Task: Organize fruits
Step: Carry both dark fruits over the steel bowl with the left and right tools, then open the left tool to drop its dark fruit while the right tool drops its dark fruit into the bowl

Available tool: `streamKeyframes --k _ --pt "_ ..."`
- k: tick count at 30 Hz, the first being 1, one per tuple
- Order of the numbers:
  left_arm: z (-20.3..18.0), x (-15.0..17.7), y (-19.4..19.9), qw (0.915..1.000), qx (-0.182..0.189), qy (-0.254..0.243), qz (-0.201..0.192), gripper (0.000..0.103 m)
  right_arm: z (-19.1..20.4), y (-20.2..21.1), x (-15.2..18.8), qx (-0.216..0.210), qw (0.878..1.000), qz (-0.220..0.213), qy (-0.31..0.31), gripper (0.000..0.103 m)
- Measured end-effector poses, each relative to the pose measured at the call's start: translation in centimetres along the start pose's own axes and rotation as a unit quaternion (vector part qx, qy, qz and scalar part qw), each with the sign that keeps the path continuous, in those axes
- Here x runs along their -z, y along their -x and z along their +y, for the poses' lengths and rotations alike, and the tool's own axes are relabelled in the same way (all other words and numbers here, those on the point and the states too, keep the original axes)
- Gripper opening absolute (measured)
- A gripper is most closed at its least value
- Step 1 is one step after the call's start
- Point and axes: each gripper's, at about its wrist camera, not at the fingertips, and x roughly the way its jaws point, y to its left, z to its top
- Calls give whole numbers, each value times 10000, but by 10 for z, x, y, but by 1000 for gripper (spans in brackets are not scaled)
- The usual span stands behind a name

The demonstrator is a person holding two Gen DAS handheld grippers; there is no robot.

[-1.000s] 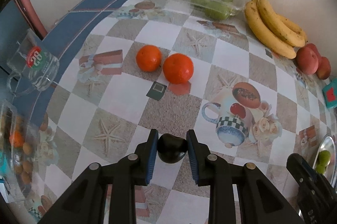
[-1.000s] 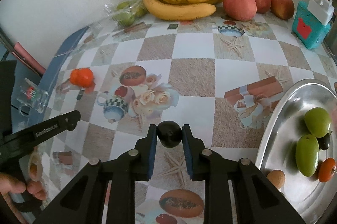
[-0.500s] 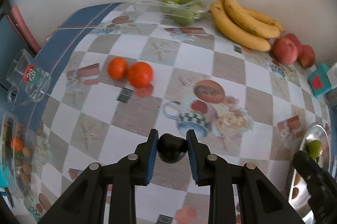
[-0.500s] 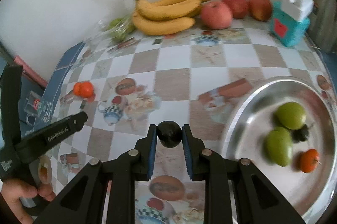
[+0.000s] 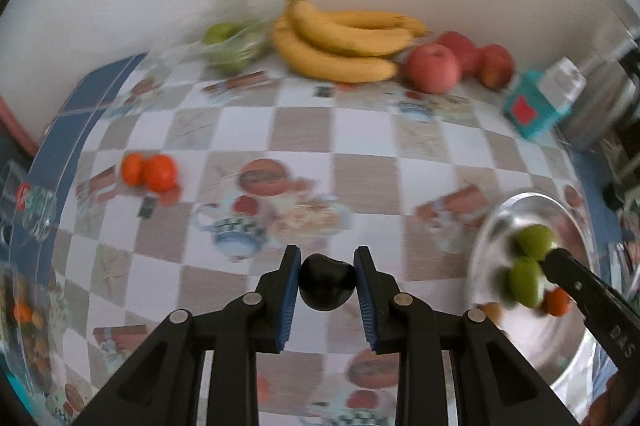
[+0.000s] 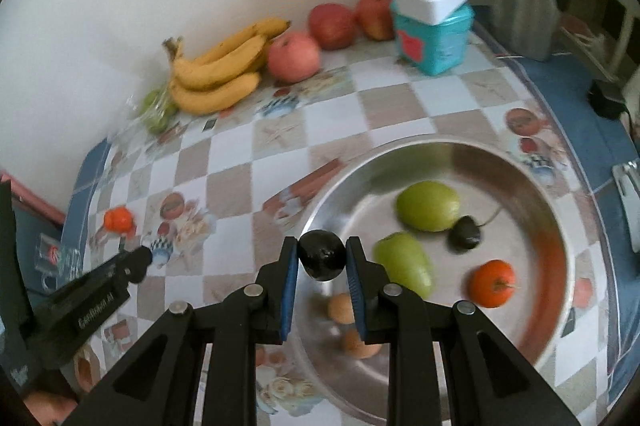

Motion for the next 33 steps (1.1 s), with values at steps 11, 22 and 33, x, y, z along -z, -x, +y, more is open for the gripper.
streamKeyframes --k 11,22,33 --pt "-99 1 2 9932 482 -1058 -34 30 -61 17 -7 406 9965 -176 -706 25" --pt "-141 -2 -26 9876 511 -1481 68 30 -111 10 -13 683 9905 -328 -1148 25" --pt "-146 9 -48 9854 425 -1626 277 30 -131 -19 -9 791 9865 34 -1432 25"
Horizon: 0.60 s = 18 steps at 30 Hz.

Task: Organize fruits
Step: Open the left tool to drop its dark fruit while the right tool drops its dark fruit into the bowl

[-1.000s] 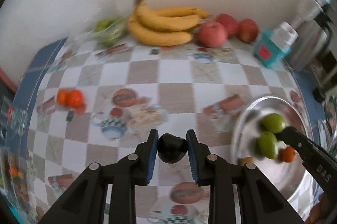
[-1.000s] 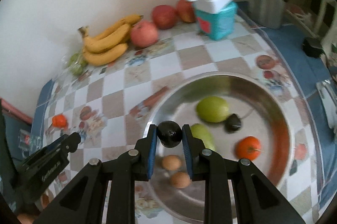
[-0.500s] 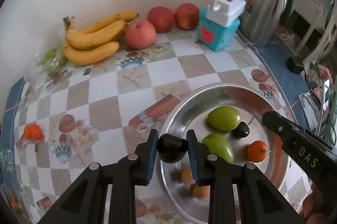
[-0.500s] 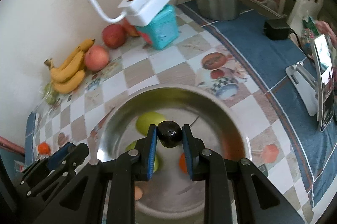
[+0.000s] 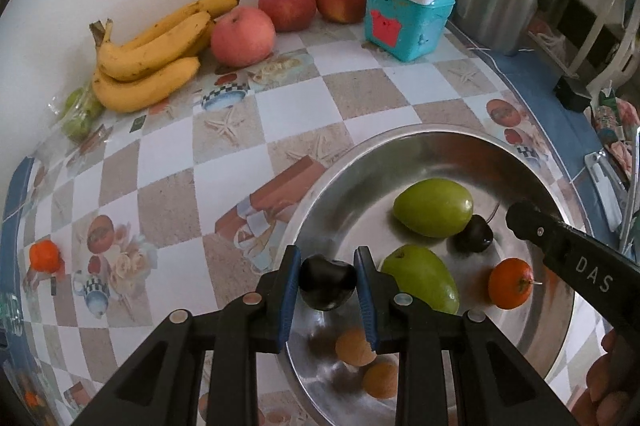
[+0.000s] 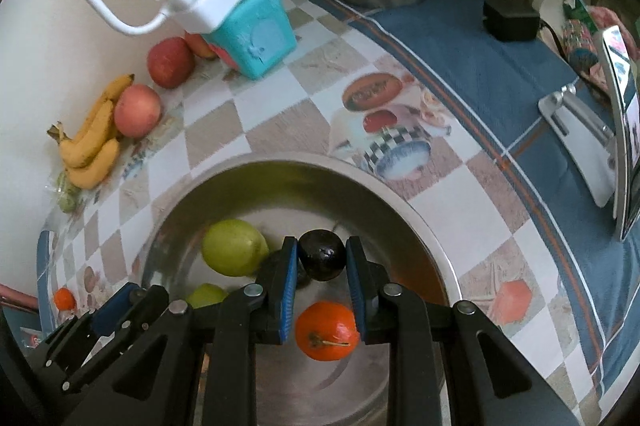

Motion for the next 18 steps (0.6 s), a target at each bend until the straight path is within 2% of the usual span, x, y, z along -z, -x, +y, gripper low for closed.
streamKeyframes --k 12,13,14,16,18 --pt "-4 3 1 10000 8 -68 26 31 -2 -3 2 180 9997 146 -77 26" --pt "-5 3 1 10000 9 -67 33 31 -1 -5 1 193 9996 174 -78 28" --pt "-5 3 2 10000 13 -63 42 32 -1 -5 2 201 9996 188 -76 35" --pt "-4 3 2 10000 21 -55 48 35 -1 -6 1 214 9996 189 -68 41" --pt "-2 2 3 10000 1 -31 29 46 0 -4 1 207 9996 160 -48 42"
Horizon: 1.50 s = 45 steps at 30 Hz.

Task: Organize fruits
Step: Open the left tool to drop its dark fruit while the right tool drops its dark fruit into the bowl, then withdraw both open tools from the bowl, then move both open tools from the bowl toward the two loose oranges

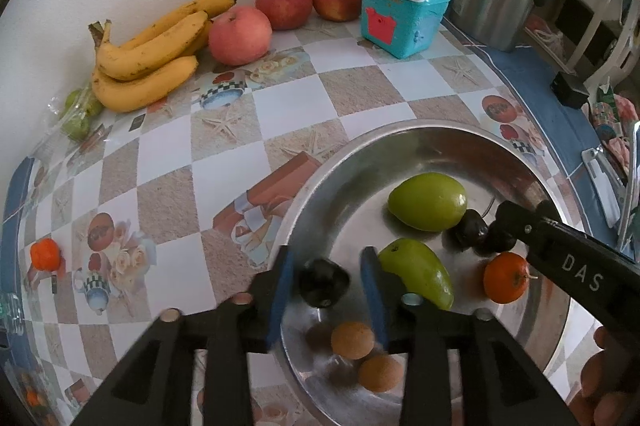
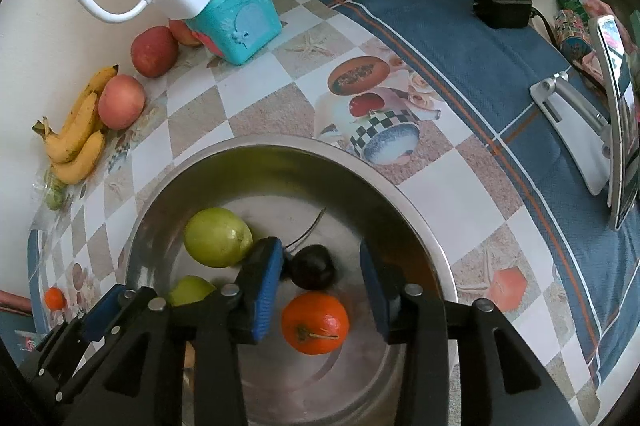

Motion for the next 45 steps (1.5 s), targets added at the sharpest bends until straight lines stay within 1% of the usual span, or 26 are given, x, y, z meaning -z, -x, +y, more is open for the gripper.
streamKeyframes --k 4,5,6,7,8,12,16,19,21,24,27,32,34,35,36,37,38,40,45 --pt "4 -1 6 10000 0 64 -41 48 2 6 -1 33 9999 -78 56 43" --pt "5 -1 7 10000 8 81 -48 51 3 8 -1 38 9999 -92 70 45" --pt "7 -1 9 9999 16 108 -56 57 4 10 -2 44 9999 -103 81 47" --pt "9 -1 10 9999 19 145 -63 59 6 11 -2 52 9999 -111 92 51" --pt "12 -2 12 9998 16 191 -66 60 7 13 -2 58 9999 -117 106 53" --pt "26 -2 16 9993 -84 360 -54 61 14 18 0 82 9997 -119 197 53" --pt "48 -1 20 9975 -146 696 -40 64 22 20 4 117 9994 -59 321 53" --pt "70 -1 23 9942 -279 1041 -61 70 30 24 7 93 9990 -56 438 53" --pt "84 1 24 9914 -399 1241 -74 71 35 26 8 120 9986 -78 519 54" --pt "103 4 25 9873 -478 1512 -52 72 44 29 11 97 9977 -104 656 54" --pt "116 8 25 9843 -526 1684 -8 74 52 31 13 3 9973 -82 726 54" --pt "127 11 28 9813 -541 1845 -13 74 64 35 18 -16 9957 -106 918 54" --pt "129 11 28 9806 -560 1877 -15 78 67 36 19 -26 9953 -119 964 54" --pt "130 11 28 9803 -586 1886 -5 86 68 36 19 -22 9950 -122 993 54" --pt "130 12 28 9800 -621 1888 9 98 70 36 20 -21 9946 -122 1031 56" --pt "130 12 26 9799 -656 1885 35 102 70 35 20 -22 9944 -123 1045 64" --pt "129 13 24 9801 -665 1869 66 103 70 35 21 -23 9943 -132 1056 75" --pt "128 14 21 9808 -626 1843 119 103 71 33 22 13 9937 -151 1107 81" --pt "124 16 15 9814 -751 1753 200 103 72 29 24 124 9927 -135 1196 81"
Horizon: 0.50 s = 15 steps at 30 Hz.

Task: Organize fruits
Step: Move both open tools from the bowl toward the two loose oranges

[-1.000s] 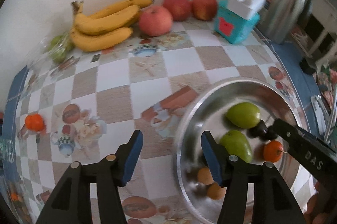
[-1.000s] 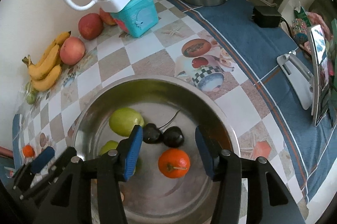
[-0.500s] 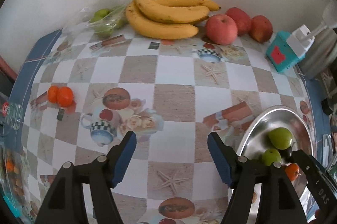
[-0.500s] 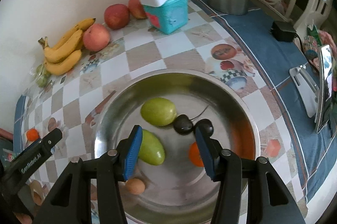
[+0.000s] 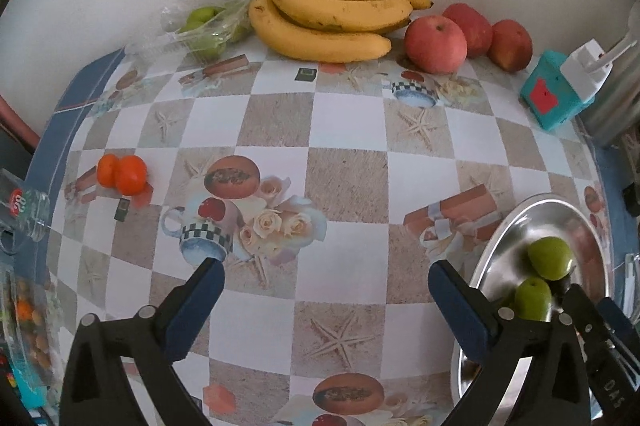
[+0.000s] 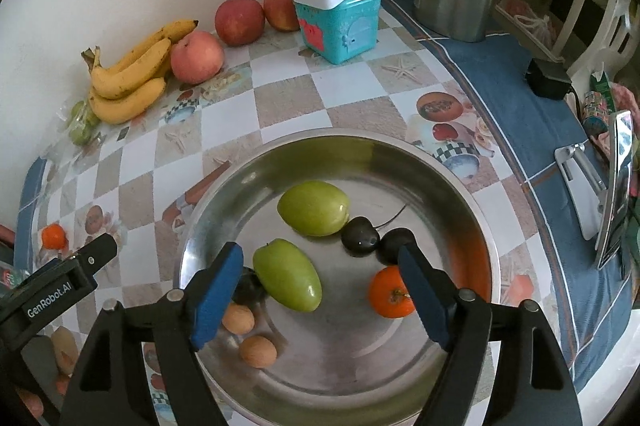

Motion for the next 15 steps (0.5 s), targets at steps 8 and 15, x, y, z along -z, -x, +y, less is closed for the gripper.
streamKeyframes --k 8,15 --pt "1 0 -1 9999 -130 -9 -45 103 -1 -2 1 14 10000 -10 -62 93" --pt "2 0 -1 9998 -187 1 -60 103 -3 0 3 78 9998 -103 -139 99"
